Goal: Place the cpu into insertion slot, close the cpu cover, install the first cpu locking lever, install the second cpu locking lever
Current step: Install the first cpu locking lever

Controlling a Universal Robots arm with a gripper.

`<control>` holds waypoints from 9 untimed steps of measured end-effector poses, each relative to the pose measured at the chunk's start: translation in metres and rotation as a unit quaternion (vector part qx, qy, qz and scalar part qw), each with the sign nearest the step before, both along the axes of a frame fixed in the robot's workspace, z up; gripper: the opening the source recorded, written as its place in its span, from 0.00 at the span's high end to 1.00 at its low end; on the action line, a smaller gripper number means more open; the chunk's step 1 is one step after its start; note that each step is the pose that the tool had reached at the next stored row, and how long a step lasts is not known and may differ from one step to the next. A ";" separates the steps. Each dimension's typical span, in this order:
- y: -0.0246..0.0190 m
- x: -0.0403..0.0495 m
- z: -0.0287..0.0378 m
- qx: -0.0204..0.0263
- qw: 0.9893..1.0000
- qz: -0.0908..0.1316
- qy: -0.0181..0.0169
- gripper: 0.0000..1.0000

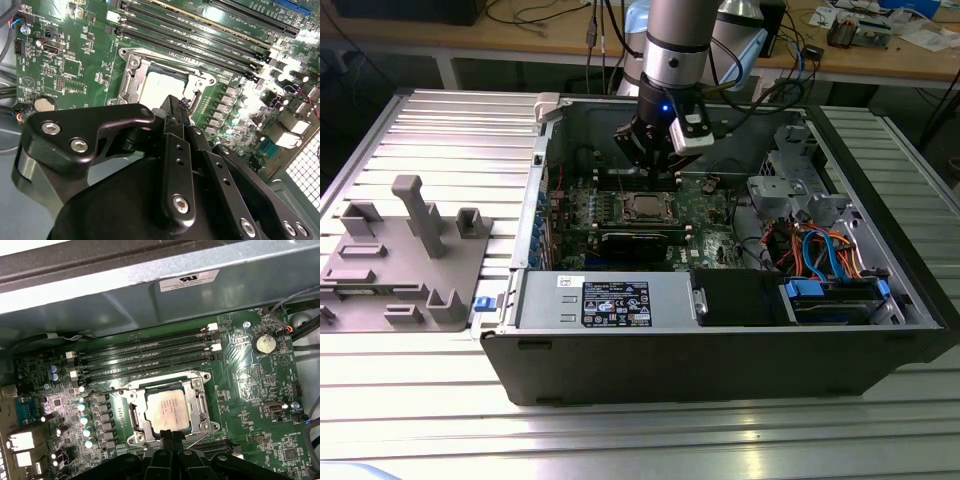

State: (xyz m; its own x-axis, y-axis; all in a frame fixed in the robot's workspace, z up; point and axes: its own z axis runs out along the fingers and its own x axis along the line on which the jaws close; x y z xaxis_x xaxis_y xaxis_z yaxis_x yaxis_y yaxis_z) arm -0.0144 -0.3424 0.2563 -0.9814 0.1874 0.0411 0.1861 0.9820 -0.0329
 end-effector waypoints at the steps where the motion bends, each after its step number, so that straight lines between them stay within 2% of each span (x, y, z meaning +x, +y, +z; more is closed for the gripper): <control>1: 0.0000 0.0000 0.0000 0.000 1.000 0.001 0.000 0.89; 9: 0.0000 0.0000 0.0000 0.000 1.000 0.015 0.000 0.89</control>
